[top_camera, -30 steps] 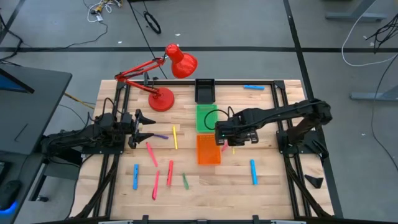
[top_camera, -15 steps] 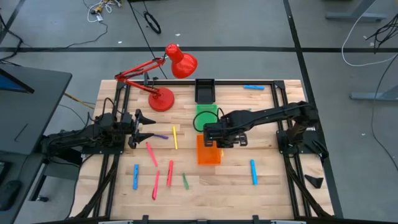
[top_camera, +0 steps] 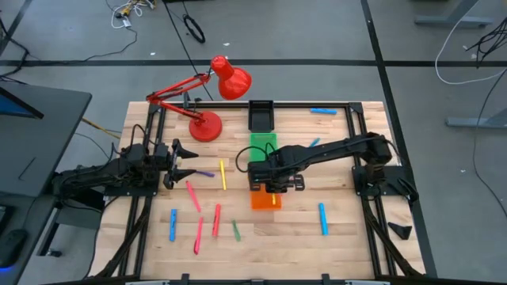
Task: Pick & Place Markers
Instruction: Put the left yellow pen into the orange bin
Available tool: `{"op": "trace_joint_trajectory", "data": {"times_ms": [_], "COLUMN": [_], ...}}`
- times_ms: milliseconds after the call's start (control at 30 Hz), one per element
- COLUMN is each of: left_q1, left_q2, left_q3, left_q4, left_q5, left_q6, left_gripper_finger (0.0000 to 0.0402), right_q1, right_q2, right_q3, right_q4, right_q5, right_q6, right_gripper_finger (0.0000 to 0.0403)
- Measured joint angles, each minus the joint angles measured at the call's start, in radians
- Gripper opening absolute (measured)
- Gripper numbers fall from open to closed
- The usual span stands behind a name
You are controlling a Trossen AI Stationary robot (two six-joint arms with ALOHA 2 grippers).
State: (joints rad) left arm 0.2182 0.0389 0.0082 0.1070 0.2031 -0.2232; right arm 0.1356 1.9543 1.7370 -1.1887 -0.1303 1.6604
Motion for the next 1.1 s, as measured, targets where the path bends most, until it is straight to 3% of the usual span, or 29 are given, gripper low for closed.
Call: {"op": "trace_joint_trajectory", "data": {"times_ms": [633, 1100], "left_q1": [0.0, 0.0], "left_q2": [0.0, 0.0], "left_q3": [0.0, 0.0], "left_q4": [0.0, 0.0], "left_q5": [0.0, 0.0], "left_q6": [0.0, 0.0], "left_gripper_finger": [0.0307, 0.0307], "right_q1": [0.019, -0.018], "right_q2": [0.132, 0.135], "right_q3": [0.001, 0.001], "right_q4": [0.139, 0.172], "right_q5": [-0.007, -0.017], "right_q6": [0.017, -0.011], "right_gripper_finger": [0.0017, 0.0017]}}
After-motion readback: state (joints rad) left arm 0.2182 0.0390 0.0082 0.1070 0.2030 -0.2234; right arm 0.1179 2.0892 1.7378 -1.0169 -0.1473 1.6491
